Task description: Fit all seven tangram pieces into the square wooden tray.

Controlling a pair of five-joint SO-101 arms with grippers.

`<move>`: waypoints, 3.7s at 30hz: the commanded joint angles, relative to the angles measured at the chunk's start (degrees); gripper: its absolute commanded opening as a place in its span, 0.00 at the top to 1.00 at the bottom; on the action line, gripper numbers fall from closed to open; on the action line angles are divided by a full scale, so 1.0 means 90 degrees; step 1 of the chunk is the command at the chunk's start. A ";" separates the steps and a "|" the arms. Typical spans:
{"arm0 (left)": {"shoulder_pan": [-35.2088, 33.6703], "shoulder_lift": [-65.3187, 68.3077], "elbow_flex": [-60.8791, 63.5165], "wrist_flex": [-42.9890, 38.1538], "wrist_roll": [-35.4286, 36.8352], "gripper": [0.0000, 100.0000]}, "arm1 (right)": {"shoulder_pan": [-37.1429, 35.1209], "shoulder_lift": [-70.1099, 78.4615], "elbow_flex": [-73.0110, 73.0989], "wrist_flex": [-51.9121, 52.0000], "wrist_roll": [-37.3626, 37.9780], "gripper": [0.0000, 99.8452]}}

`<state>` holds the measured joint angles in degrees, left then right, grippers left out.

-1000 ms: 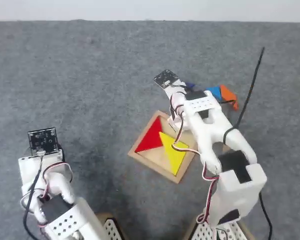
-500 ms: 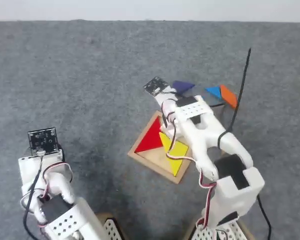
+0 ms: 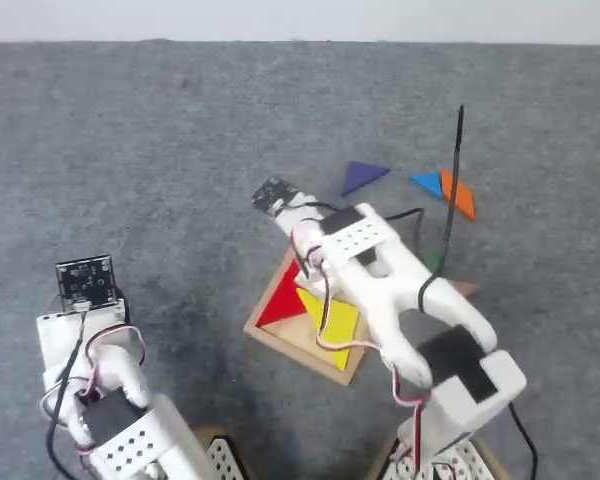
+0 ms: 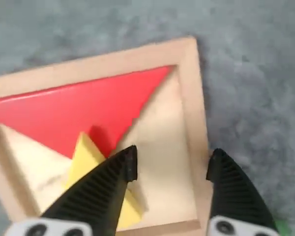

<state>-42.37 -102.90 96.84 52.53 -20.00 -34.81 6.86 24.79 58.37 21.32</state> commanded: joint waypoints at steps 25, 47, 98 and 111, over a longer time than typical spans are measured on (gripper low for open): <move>-0.0020 -0.0088 -0.0054 -0.0107 0.0059 0.80 | -0.0005 -0.2388 0.0811 0.0083 -0.0215 0.76; -0.0020 -0.0088 -0.0054 -0.0098 0.0059 0.80 | -0.0532 -0.0874 0.0830 -0.0454 0.0098 0.76; 0.0107 -0.0078 -0.0054 -0.0029 0.0059 0.81 | 0.0923 0.0366 -0.0860 -0.0112 0.0518 0.76; 0.0098 -0.0078 -0.0044 -0.0010 0.0059 0.81 | 0.0444 0.0308 -0.0361 -0.0474 0.0908 0.76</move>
<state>-41.85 -102.90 96.84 52.53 -20.00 -32.09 9.76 22.24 56.53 26.42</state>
